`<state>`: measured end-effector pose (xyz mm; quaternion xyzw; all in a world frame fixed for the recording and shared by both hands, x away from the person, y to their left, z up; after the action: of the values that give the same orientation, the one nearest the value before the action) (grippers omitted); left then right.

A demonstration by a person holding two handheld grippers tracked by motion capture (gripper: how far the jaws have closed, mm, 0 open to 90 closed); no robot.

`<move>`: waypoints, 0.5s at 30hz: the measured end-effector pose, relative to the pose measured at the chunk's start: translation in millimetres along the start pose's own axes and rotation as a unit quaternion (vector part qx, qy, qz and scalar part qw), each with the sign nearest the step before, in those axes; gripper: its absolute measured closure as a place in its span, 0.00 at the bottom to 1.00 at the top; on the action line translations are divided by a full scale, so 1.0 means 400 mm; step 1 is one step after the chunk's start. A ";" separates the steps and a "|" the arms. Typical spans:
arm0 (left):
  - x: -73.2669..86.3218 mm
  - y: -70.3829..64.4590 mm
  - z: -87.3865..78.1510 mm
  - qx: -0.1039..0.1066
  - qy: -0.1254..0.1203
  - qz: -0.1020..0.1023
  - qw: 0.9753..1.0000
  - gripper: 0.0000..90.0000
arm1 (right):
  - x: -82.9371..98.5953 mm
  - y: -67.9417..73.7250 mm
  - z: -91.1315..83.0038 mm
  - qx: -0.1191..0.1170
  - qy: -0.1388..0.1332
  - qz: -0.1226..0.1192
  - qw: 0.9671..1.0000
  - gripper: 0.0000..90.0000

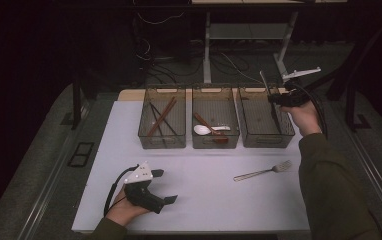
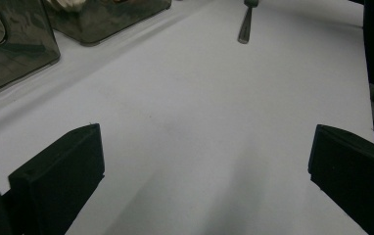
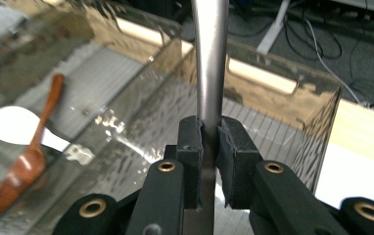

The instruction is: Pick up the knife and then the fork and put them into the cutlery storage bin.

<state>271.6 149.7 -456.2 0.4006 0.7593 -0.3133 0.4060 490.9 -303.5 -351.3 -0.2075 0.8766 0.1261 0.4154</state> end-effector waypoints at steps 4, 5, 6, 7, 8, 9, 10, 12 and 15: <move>0.000 -0.001 0.001 0.001 0.000 0.000 1.000 0.00 | 0.017 -0.007 0.032 0.006 0.030 0.001 1.000 0.88; 0.000 0.000 0.001 0.001 0.000 0.000 1.000 0.00 | 0.021 -0.007 0.039 0.006 0.037 -0.002 0.999 0.88; 0.000 -0.001 0.001 0.000 0.000 0.001 1.000 0.00 | 0.024 -0.007 0.046 0.008 0.045 -0.003 0.999 0.88; 0.000 -0.001 0.001 0.001 -0.001 0.001 1.000 0.00 | 0.027 -0.008 0.053 0.011 0.054 -0.006 0.998 0.88; -0.001 -0.001 0.001 0.001 -0.002 0.001 1.000 0.00 | 0.029 -0.008 0.059 0.013 0.060 -0.008 0.998 0.88; -0.001 -0.002 0.001 0.001 -0.002 0.001 1.000 0.00 | 0.032 -0.008 0.065 0.014 0.065 -0.007 0.998 0.88; -0.001 -0.003 0.001 0.002 -0.002 0.003 1.000 0.00 | 0.034 -0.009 0.070 0.015 0.068 -0.009 0.998 0.88; -0.001 -0.004 0.002 0.003 -0.001 0.003 1.000 0.00 | 0.039 -0.009 0.081 0.018 0.079 -0.010 0.997 0.88; -0.001 -0.006 0.004 0.004 0.000 0.004 1.000 0.00 | 0.049 -0.010 0.099 0.021 0.095 -0.008 0.995 0.88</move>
<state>270.2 147.3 -456.2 0.4053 0.7565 -0.3149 0.4052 508.1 -296.5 -391.5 -0.2172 0.9128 0.0842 0.3355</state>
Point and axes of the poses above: each handheld gripper's, and its own axes: z roughly forward along the jaws, x roughly out of its underside, y roughly to its left, the point moved 2 cm from there along z, roughly forward along the jaws, and after that the axes turned 2 degrees about -y, right-handed, at the moved point
